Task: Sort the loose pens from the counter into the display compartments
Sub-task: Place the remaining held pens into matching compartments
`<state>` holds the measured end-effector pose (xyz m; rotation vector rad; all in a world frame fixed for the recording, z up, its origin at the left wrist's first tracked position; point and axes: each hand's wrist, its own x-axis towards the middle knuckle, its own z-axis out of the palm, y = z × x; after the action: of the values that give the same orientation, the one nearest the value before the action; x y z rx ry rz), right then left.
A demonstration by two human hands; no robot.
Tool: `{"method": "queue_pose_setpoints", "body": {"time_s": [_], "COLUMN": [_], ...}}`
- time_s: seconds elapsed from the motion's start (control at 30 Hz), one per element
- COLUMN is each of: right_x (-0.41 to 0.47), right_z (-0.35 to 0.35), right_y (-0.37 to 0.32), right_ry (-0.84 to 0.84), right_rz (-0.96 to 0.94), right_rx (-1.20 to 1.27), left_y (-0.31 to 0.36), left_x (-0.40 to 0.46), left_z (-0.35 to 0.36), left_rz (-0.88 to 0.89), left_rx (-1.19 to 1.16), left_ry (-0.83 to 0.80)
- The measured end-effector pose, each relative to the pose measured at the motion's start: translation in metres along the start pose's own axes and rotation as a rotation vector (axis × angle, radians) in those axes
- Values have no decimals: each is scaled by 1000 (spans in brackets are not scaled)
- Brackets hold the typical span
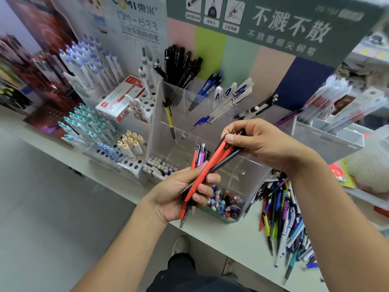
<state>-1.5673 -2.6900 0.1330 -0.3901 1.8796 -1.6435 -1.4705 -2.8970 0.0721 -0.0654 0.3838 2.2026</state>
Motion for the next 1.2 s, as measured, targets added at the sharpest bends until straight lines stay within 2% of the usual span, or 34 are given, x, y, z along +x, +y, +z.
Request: {"method": "queue_pose_setpoints", "body": {"time_s": [0.13,0.27,0.4,0.47,0.57,0.63,0.7,0.83,1.07,1.13,1.2], "right_x": [4,-1,-14,-25,-41,-38,-23,14,20,8,-8], "right_z": [-4,-21,-22,-14,-3,8,18,35,54,57,62], "right_y": [2,-6,-18,-21,-21,-18,-10,2,22,19,16], "right_ry": [4,176,298,425,724,840,839,686,560,604,734], "right_rz": [19,-18,-96,-145,-226,-250,-237,-118,50,-21,-209], "right_rx": [18,-17,-250,-377,-486,-622,-737,-875,-962,-1053,-1027], "left_y": [3,4,8,10,11,11,10,8,4,2,0], "left_x": [-2,-10,-17,-20,-23,-23,-17,-6,-2,-2,-2], "left_z": [-6,-11,-14,-17,-21,-20,-16,-7,3,5,8], "left_rz": [-1,66,150,183,236,261,272,276,254,255,255], "left_rx": [32,202,352,399,427,406,389,425,302,336,363], "left_ry": [1,148,273,325,430,487,528,599,524,520,519]}}
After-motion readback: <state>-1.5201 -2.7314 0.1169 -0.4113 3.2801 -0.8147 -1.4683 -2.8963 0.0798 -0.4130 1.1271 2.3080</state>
